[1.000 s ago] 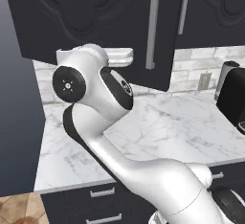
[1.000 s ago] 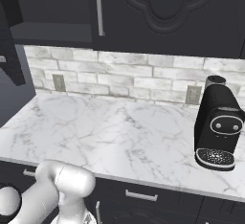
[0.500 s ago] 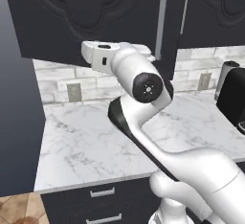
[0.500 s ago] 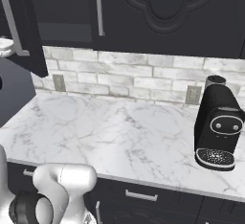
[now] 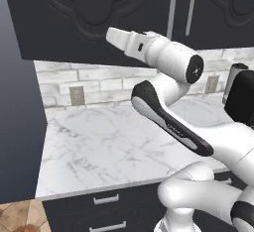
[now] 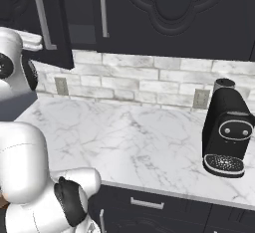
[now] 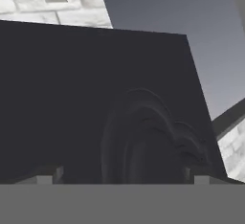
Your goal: Pick the candle and candle from the dining table and place them in the open cabinet. Close the cabinet after placing the objects.
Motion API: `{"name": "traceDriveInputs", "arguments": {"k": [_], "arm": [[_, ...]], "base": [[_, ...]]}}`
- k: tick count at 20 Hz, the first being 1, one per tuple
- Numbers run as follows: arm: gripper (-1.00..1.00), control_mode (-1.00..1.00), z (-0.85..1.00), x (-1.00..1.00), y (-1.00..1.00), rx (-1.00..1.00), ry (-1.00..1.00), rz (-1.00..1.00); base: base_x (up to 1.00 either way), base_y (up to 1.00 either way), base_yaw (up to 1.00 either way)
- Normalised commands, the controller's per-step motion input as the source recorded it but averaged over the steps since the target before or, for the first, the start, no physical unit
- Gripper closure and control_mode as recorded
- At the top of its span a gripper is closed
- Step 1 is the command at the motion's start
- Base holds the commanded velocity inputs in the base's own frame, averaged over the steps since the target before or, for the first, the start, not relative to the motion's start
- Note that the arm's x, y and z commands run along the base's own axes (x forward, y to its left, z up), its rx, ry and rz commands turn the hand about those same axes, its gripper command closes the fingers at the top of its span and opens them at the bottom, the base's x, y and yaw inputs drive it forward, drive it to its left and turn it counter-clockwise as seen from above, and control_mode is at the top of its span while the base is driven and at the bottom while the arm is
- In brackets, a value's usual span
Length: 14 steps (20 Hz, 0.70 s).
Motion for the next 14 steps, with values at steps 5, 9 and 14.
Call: {"name": "traceDriveInputs", "arguments": {"k": [5,9,14], "arm": [[-1.0,-1.0,0.0,0.85,-0.03,0.01,0.14,0.13],[-1.0,-1.0,-0.09,0.78,0.08,-0.02,0.13,0.02],[-1.0,-1.0,-0.21,0.64,0.11,-0.1,0.05,0.0]], "base": [[0.0,0.0,0.0],[0.0,0.0,0.0],[0.0,0.0,0.0]]}}
